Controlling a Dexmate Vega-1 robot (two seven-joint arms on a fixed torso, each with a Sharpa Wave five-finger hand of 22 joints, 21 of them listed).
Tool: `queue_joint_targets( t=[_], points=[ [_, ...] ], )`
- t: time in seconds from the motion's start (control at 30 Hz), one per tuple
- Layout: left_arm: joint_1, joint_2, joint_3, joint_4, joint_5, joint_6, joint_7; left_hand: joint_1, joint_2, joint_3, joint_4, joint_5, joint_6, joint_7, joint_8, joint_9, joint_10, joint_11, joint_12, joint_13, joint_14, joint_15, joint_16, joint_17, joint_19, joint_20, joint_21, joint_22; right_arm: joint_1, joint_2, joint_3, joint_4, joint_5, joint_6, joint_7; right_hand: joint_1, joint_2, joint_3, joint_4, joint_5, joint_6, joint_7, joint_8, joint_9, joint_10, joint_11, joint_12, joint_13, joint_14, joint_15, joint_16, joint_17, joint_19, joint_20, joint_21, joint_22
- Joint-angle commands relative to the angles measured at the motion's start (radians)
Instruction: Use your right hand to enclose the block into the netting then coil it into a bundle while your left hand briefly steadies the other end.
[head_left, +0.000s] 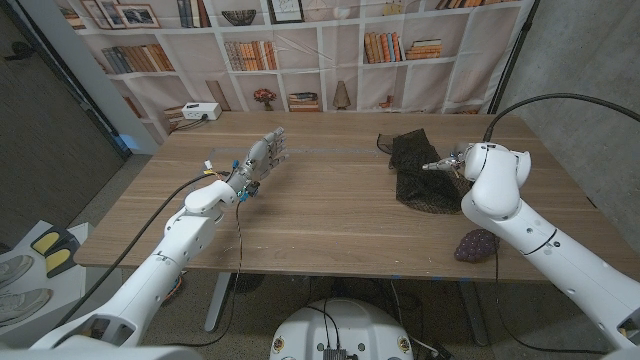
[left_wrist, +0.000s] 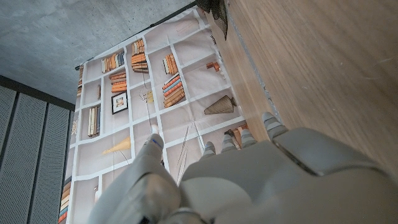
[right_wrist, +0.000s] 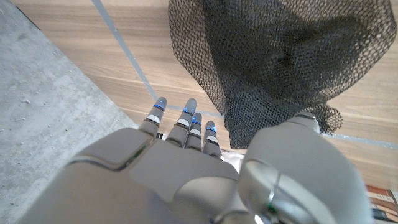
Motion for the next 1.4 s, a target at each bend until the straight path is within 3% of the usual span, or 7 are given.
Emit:
queue_joint_targets(
  t=[0.03,0.33,0.43,0.57,0.6,1.17,1.4],
  points=[
    [-0.017,0.001,0.003,0.024,-0.001,-0.006,-0.024,0.005,0.006,0.001,-0.002,0.004,-0.048,0.001,0.003,0.002,-0.085,-0.004,0.005,0.005,-0.018,-0.001,-0.002,0.004,0.000,0.010,0.003,0.001,0.054,-0.005,-0.066,0.048,-0.215,0.003,0.333,-0.001,-0.020,-0.020,-0.003,-0.003,-0.019,0.002,0.002,0.001,-0.013,-0.007,0.004,0.003,-0.004,-0.011,0.001,0.000,0.000,-0.004,-0.003,0.001],
    [-0.018,0.005,-0.001,0.026,-0.003,-0.007,-0.031,0.005,0.006,0.000,-0.003,0.003,-0.048,0.001,0.003,0.002,-0.085,-0.006,0.005,0.005,-0.018,-0.001,-0.002,0.004,0.000,0.010,0.002,0.001,0.158,-0.098,-0.244,0.071,-0.202,-0.059,0.333,0.021,-0.036,-0.030,-0.016,-0.003,-0.059,0.001,0.000,0.000,-0.039,-0.013,0.002,0.007,-0.016,-0.016,0.001,-0.004,-0.001,-0.018,-0.006,0.001],
    [-0.018,0.006,-0.002,0.026,-0.004,-0.007,-0.033,0.005,0.005,0.000,-0.003,0.003,-0.048,0.000,0.003,0.002,-0.084,-0.006,0.005,0.005,-0.019,-0.001,-0.002,0.004,0.000,0.010,0.003,0.001,0.281,-0.170,-0.417,0.077,-0.141,-0.153,0.333,0.029,-0.037,-0.030,-0.020,-0.002,-0.061,0.001,0.002,-0.001,-0.042,-0.016,0.002,0.008,-0.016,-0.020,0.002,-0.004,0.001,-0.023,-0.006,0.001],
    [-0.017,0.008,-0.004,0.025,-0.004,-0.007,-0.033,0.004,0.005,0.000,-0.003,0.003,-0.047,0.000,0.003,0.002,-0.084,-0.005,0.006,0.005,-0.018,-0.001,-0.002,0.004,0.000,0.010,0.003,0.001,0.585,-0.247,-0.805,0.092,0.014,-0.323,0.333,0.042,-0.037,-0.030,-0.026,-0.001,-0.066,-0.003,0.003,-0.002,-0.045,-0.019,0.003,0.009,-0.015,-0.024,0.004,-0.005,0.003,-0.026,-0.006,0.001],
    [-0.017,0.008,-0.005,0.025,-0.005,-0.007,-0.034,0.004,0.005,-0.001,-0.003,0.003,-0.046,0.001,0.004,0.002,-0.085,-0.005,0.005,0.005,-0.018,-0.001,-0.002,0.004,0.000,0.010,0.003,0.001,0.608,-0.249,-0.831,0.096,0.036,-0.323,0.333,0.045,-0.037,-0.029,-0.028,-0.001,-0.067,-0.003,0.004,-0.002,-0.045,-0.019,0.004,0.009,-0.014,-0.024,0.005,-0.005,0.003,-0.026,-0.006,0.001],
    [-0.030,0.005,-0.003,0.043,-0.006,-0.009,-0.044,0.004,0.005,-0.002,-0.003,0.003,-0.047,0.000,0.003,0.002,-0.085,-0.006,0.005,0.005,-0.018,-0.002,-0.002,0.004,-0.001,0.011,0.002,0.001,0.779,-0.215,-1.053,0.173,0.139,-0.323,0.333,0.187,-0.001,-0.013,-0.082,0.010,0.023,-0.045,0.039,-0.007,0.048,-0.053,0.055,0.017,0.077,-0.082,0.052,-0.014,0.074,-0.063,0.011,-0.001],
    [-0.032,0.003,-0.004,0.050,-0.006,-0.012,-0.046,0.004,0.004,-0.002,-0.004,0.003,-0.048,-0.001,0.003,0.002,-0.086,-0.005,0.005,0.005,-0.018,-0.001,-0.002,0.004,-0.001,0.011,0.002,0.001,0.815,-0.185,-1.106,0.217,0.170,-0.323,0.333,0.284,0.040,-0.003,-0.115,0.015,0.182,-0.085,0.074,-0.004,0.221,-0.102,0.136,0.025,0.229,-0.144,0.116,-0.018,0.157,-0.094,0.030,-0.006]
  ],
)
